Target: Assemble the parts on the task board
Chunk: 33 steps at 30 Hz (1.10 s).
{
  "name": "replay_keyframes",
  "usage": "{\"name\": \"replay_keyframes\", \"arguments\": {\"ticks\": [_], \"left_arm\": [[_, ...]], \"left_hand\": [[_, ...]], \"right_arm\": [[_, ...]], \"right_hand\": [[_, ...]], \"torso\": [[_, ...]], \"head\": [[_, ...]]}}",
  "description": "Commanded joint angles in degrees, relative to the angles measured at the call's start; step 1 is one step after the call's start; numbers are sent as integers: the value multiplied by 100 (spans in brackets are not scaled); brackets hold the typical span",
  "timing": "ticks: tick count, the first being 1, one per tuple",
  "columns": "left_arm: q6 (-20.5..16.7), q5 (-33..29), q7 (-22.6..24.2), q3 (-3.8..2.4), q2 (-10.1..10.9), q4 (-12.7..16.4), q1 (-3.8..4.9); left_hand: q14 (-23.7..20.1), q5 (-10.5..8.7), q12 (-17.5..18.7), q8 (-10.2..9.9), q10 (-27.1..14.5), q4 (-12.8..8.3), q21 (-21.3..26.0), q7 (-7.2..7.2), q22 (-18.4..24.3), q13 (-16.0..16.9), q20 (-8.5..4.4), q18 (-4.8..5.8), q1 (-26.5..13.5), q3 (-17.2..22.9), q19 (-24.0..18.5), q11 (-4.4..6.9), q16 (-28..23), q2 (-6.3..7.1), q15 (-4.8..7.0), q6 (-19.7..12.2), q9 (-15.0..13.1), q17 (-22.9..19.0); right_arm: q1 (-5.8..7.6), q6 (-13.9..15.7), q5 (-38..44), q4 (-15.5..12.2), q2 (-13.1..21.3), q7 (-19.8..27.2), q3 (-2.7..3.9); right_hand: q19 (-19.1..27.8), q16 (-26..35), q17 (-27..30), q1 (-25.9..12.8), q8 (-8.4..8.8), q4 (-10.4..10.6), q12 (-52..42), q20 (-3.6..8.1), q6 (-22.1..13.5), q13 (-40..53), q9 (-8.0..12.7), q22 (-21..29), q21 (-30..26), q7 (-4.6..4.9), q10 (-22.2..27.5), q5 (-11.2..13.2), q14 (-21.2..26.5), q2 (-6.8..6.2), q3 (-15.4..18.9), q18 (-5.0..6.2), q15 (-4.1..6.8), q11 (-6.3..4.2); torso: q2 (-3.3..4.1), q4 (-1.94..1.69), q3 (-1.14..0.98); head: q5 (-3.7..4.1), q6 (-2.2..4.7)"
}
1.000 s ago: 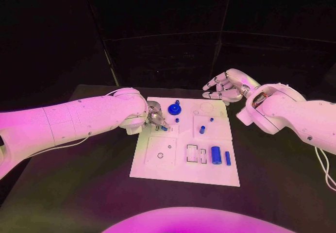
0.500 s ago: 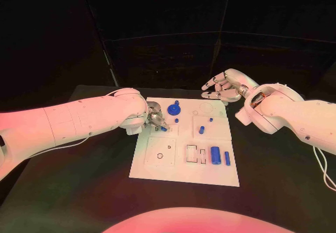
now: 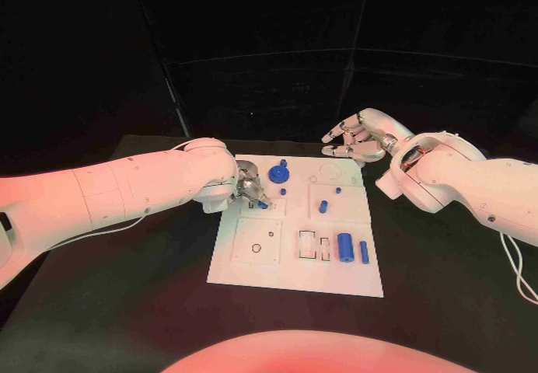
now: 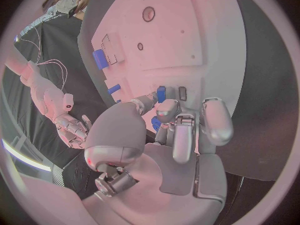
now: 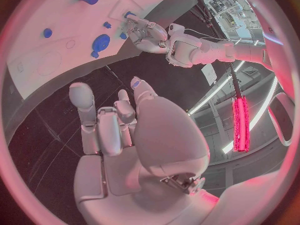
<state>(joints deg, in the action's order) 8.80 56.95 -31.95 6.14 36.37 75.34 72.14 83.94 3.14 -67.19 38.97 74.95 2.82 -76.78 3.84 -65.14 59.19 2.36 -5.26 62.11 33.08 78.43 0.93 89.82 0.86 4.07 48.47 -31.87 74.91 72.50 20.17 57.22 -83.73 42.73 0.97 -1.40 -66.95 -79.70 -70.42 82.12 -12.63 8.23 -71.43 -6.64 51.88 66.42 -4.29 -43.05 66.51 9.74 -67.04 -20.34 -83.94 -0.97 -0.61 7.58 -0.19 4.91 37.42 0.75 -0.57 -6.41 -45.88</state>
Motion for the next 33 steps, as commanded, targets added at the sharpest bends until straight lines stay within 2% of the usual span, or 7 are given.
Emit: {"name": "replay_keyframes", "arguments": {"ticks": [1,6,13,27,29,31,33], "left_arm": [[328,43,-134,27,-27,-30,-34],[307,43,-152,26,-61,-98,-30],[198,43,-175,26,-107,-177,-23],[181,43,-177,26,-171,-247,-17],[170,43,-172,26,-177,-254,-16],[164,43,-168,26,-182,-260,-16],[161,43,-164,26,-189,-268,-15]], "left_hand": [[606,8,-30,42,50,-744,-27,-38,-11,15,-1,26,-57,763,43,-15,18,5,2,23,-30,1509],[606,-13,-63,90,78,-623,-32,-66,-26,35,-15,28,-182,687,51,6,18,-11,19,58,-77,1509],[606,-17,-106,112,98,-453,-44,-99,-56,61,-38,34,-430,512,70,32,18,71,42,88,-114,1509],[606,-18,-158,111,123,-271,-60,-120,-97,100,-57,42,-669,350,93,50,18,98,60,137,-135,1509],[606,-17,-175,116,136,-251,-73,-128,-122,115,-60,47,-697,322,106,55,18,104,63,156,-141,1509],[606,-18,-183,120,143,-239,-79,-132,-134,119,-62,49,-716,300,112,59,18,111,66,168,-146,1509],[606,-18,-190,124,149,-221,-83,-136,-142,121,-65,51,-748,263,117,63,18,130,69,183,-151,1509]], "right_arm": [[9,30,1,-2,-7,59,3],[9,27,1,5,-13,58,3],[9,23,1,17,-28,56,3],[9,18,1,8,-5,42,3],[9,16,1,6,0,40,3],[9,15,1,5,1,41,3],[9,15,1,5,1,42,3]], "right_hand": [[38,9,6,27,-32,28,-20,17,-33,-6,8,6,-25,-7,25,-21,-11,19,-1,102,-21,-12],[38,9,6,27,-32,28,-20,17,-33,-6,8,6,-25,-7,25,-21,-11,19,-1,102,-21,-12],[39,11,8,30,-42,42,-23,17,-46,-14,10,11,-31,-5,30,-46,-10,21,-6,102,-22,-10],[40,12,10,27,-54,59,-27,17,-55,-20,10,16,-36,-4,34,-60,-9,14,-4,102,-22,-9],[38,13,11,29,-57,59,-30,17,-57,-20,10,14,-36,-5,33,-52,-9,7,-2,102,-22,-10],[36,15,14,26,-75,76,-38,16,-64,-28,10,16,-40,-5,34,8,-8,-4,6,101,-23,-9],[32,15,14,-4,-109,127,-59,15,-77,-38,8,22,-49,-8,29,218,-9,-4,31,101,-24,-8]], "torso": [[-2,4,3],[-1,2,-2],[0,-3,-2],[-2,2,-6],[-3,-1,-1],[-3,-4,2],[-2,-4,0]], "head": [[1,-9],[7,-13],[19,-16],[6,-24],[11,-25],[21,-25],[31,-27]]}}
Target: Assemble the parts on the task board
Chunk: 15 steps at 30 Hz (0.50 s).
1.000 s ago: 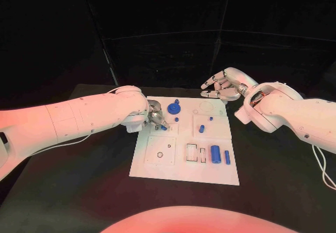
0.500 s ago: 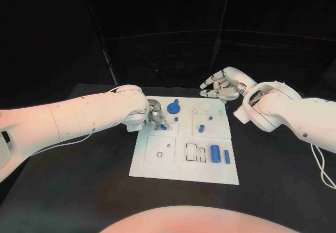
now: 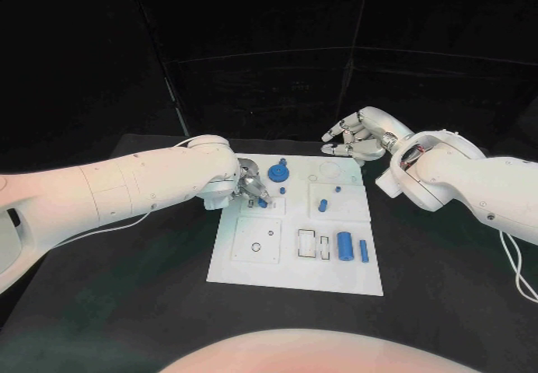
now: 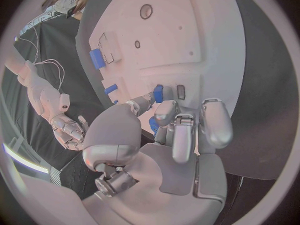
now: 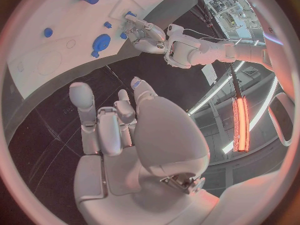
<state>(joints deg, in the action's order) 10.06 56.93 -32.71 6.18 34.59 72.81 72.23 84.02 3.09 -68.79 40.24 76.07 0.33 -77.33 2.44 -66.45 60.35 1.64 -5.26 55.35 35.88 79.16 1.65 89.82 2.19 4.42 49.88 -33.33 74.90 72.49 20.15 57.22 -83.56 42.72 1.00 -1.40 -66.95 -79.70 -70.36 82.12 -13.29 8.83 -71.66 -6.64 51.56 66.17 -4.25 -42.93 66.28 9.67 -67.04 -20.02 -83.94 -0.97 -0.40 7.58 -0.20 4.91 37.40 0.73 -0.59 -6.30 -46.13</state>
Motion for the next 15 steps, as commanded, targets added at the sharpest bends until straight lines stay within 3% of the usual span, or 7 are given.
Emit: {"name": "replay_keyframes", "arguments": {"ticks": [1,5,15], "left_arm": [[34,46,-87,21,-13,-19,-24],[34,46,-85,21,-18,-35,-23],[33,46,-83,21,-26,-56,-20]], "left_hand": [[598,-14,-35,0,42,50,-31,2,-16,9,5,52,-111,-64,47,-9,18,26,35,53,-9,1510],[598,-14,-57,-3,56,196,-40,2,-38,19,2,57,-295,-261,59,-9,18,60,37,89,-19,1510],[598,-15,-40,-9,44,264,-42,-4,-47,-20,-3,57,-367,-387,64,-3,18,63,41,108,-28,1510]], "right_arm": [[9,18,1,-12,1,39,3],[10,21,1,-14,2,41,3],[10,24,1,-21,11,39,3]], "right_hand": [[29,15,7,-22,-63,96,-49,14,-52,-17,3,10,-30,-3,25,322,-10,-2,28,101,-24,-8],[20,14,7,-66,-117,172,-82,14,-80,-32,1,16,-41,-8,23,620,-13,2,96,101,-23,-10],[16,19,15,-91,-162,230,-98,14,-106,-56,1,24,-53,-10,37,728,-11,8,155,102,-24,-10]], "torso": [[0,-3,2],[-2,-1,-1],[-3,-6,3]], "head": [[28,-5],[58,-7],[58,-9]]}}
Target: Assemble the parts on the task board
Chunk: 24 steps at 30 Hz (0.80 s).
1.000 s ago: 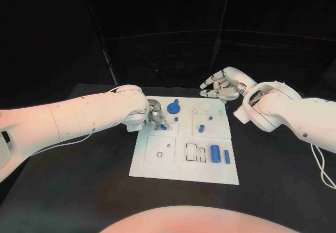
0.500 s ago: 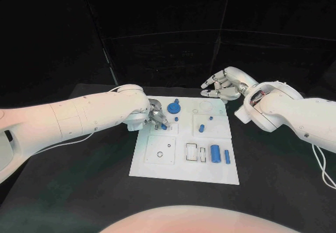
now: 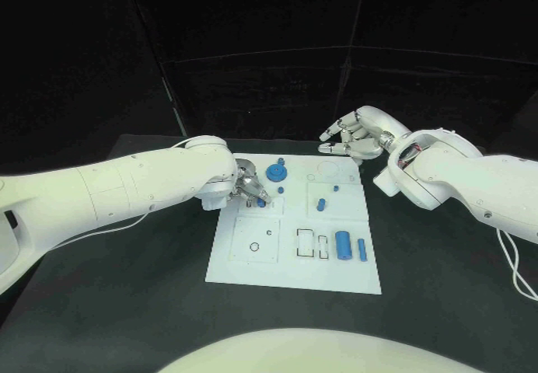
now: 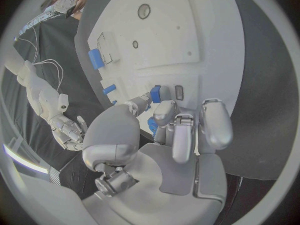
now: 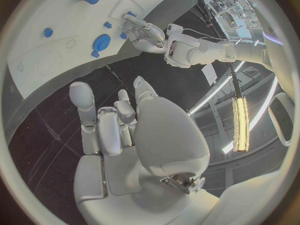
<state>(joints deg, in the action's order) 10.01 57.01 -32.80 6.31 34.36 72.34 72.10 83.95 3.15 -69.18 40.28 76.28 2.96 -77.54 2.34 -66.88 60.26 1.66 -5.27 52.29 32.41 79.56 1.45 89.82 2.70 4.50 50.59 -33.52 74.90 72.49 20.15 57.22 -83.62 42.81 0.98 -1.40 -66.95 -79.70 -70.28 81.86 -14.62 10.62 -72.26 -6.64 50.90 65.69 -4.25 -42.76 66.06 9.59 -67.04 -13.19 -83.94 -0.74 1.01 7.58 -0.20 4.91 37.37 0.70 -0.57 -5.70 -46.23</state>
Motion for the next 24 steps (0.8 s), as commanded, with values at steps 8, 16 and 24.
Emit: {"name": "replay_keyframes", "arguments": {"ticks": [8,16,24], "left_arm": [[-73,38,-64,8,-7,-41,-7],[-184,38,-27,7,4,-41,-7],[-293,38,12,-4,85,72,2]], "left_hand": [[605,-31,-6,19,29,344,-33,-21,-44,-43,-17,65,-440,-862,42,35,18,191,47,142,-55,1510],[605,-47,-19,32,34,568,-32,-63,-62,-38,-65,68,-427,-1610,52,76,18,226,90,140,-101,1510],[605,-52,-16,34,33,716,-23,-80,-62,-43,-92,69,-320,-2028,53,94,18,217,111,135,-130,1510]], "right_arm": [[10,46,0,-10,-5,52,4],[10,71,-6,19,-17,66,4],[10,78,-13,52,-28,74,4]], "right_hand": [[12,19,8,-81,-67,101,-55,14,-61,-24,1,11,-39,-4,44,144,-11,2,64,103,-23,-10],[6,16,3,-101,-85,136,-71,14,-72,-22,2,7,-38,-4,37,172,-14,13,93,102,-24,-10],[2,17,5,-121,-104,173,-78,14,-84,-32,2,6,-40,-5,41,196,-15,22,125,101,-24,-10]], "torso": [[1,-4,1],[0,-1,1],[2,3,2]], "head": [[-4,9],[-5,16],[6,26]]}}
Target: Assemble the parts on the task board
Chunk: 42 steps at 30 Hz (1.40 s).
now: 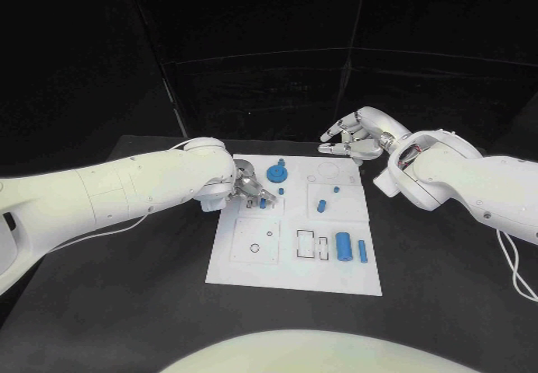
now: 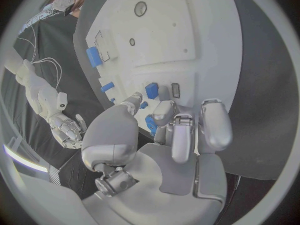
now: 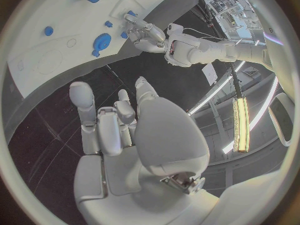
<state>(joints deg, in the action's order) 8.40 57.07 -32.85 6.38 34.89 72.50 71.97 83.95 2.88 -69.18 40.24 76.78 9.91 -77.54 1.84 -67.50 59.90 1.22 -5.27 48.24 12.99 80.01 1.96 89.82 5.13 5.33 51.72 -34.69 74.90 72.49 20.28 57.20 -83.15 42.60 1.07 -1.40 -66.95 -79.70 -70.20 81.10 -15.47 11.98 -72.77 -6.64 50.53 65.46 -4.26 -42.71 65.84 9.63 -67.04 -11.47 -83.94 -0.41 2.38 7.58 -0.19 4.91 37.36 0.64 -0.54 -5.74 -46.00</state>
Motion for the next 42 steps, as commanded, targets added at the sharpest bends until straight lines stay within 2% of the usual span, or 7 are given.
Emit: {"name": "replay_keyframes", "arguments": {"ticks": [1,5,10,14,18,25,42], "left_arm": [[-142,32,22,-21,52,83,22],[-174,18,44,-176,114,188,40],[-70,-25,1,-487,239,298,81],[124,-35,-110,-577,295,170,211],[294,-39,-187,-615,235,-232,342],[622,14,-40,-623,-89,-1011,450],[747,67,146,-574,-664,-2079,374]], "left_hand": [[605,-24,-15,38,-18,33,-23,-30,0,-8,-50,69,104,-123,9,45,18,-32,29,22,-15,1510],[605,-24,-12,30,-24,104,0,-29,28,-11,-56,64,234,-337,-3,44,18,-85,32,4,-30,1510],[605,-25,84,-11,-114,172,84,0,157,-137,-46,41,368,-560,-66,19,18,-111,18,-80,-35,1510],[605,-25,128,-40,-162,190,131,22,219,-193,-35,29,506,-690,-99,1,18,-140,1,-130,-36,1510],[605,-23,161,-110,-200,218,164,56,258,-237,-19,23,634,-808,-119,-25,18,-200,-18,-214,-13,1510],[605,-22,303,-556,-356,280,275,227,399,-424,78,2,934,-1107,-189,-170,18,-372,-140,-468,288,1510],[605,-21,422,-1289,-601,328,455,409,619,-564,249,-54,1475,-1670,-312,-341,18,-673,-292,-333,1071,1510]], "right_arm": [[9,67,-12,10,-7,66,4],[9,106,-23,26,-14,87,4],[8,143,-43,34,-31,107,3],[8,149,-48,54,-33,105,3],[7,147,-53,78,-62,106,3],[5,133,-56,112,-104,107,2],[0,132,-56,141,-146,112,1]], "right_hand": [[2,17,-2,-47,-21,41,-28,14,-48,-10,3,3,-19,-9,42,26,-15,-10,-9,101,-24,-10],[0,16,-4,-49,-23,45,-30,14,-49,-9,3,1,-18,-9,41,27,-15,-9,-5,101,-24,-10],[-18,-1,-35,-50,-29,54,-53,14,-51,18,2,-34,0,-10,12,25,-26,-3,1,95,-23,-11],[-18,-1,-35,-50,-29,54,-53,14,-51,18,2,-34,0,-10,12,25,-26,-3,1,95,-23,-11],[-18,-1,-35,-50,-29,54,-53,14,-51,18,2,-34,0,-10,12,25,-26,-3,1,95,-23,-11],[-28,-4,-39,-41,-40,60,-62,16,-53,18,2,-43,5,-13,5,11,-30,2,10,94,-21,-14],[-40,-5,-39,10,-73,77,-75,20,-82,2,4,-42,4,-13,8,-100,-36,19,38,94,-17,-16]], "torso": [[1,9,0],[-1,6,-2],[0,8,-4],[-1,-11,-5],[0,3,-18],[14,19,0],[17,19,12]], "head": [[10,3],[12,12],[26,58],[53,58],[30,86],[-9,103],[-33,94]]}}
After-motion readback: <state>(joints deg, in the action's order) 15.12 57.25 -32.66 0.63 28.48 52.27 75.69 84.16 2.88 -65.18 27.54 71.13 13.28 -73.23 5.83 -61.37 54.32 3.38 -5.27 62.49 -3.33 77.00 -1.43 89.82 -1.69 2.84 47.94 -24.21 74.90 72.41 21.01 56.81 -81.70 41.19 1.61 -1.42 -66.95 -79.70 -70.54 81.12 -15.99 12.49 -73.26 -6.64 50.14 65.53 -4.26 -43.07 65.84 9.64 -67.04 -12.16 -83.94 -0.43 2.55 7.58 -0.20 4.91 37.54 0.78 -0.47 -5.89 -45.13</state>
